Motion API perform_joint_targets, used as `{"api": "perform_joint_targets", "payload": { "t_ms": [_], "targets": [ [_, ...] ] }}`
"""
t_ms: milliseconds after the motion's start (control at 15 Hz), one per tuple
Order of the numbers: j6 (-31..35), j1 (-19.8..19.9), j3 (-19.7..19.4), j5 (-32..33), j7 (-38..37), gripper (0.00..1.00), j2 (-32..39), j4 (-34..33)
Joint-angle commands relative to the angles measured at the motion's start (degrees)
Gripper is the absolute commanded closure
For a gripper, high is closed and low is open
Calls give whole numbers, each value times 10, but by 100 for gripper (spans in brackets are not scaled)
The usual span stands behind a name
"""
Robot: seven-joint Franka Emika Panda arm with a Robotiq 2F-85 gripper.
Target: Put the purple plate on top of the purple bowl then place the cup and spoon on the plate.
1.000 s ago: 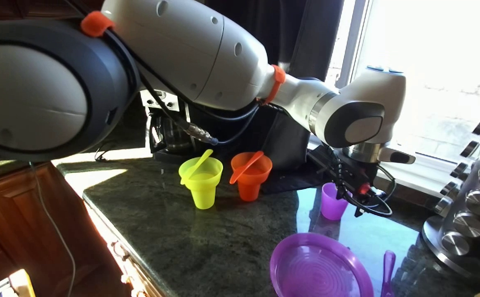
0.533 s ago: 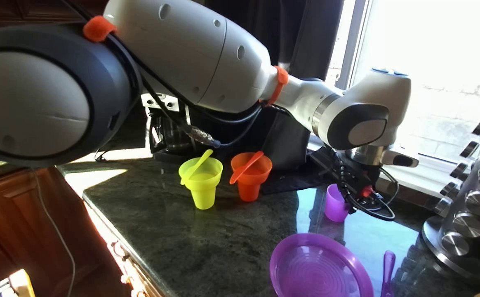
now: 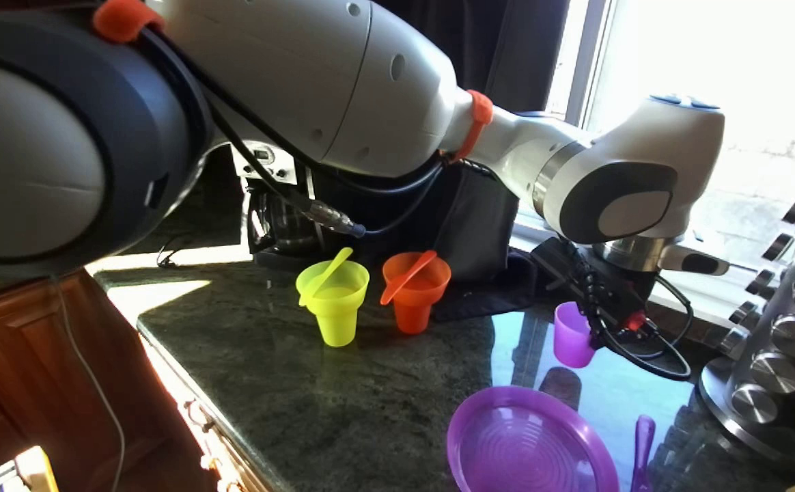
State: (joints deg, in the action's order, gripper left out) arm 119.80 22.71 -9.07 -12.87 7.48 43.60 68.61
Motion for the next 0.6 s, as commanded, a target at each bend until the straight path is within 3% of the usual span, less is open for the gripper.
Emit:
{"api": "perform_joint_targets", "payload": {
  "t_ms": [0,533],
  "targets": [
    [-2,35,21,-43,60,99,-56,56],
    [-27,61,14,-57,161,99,-158,164]
  ]
}}
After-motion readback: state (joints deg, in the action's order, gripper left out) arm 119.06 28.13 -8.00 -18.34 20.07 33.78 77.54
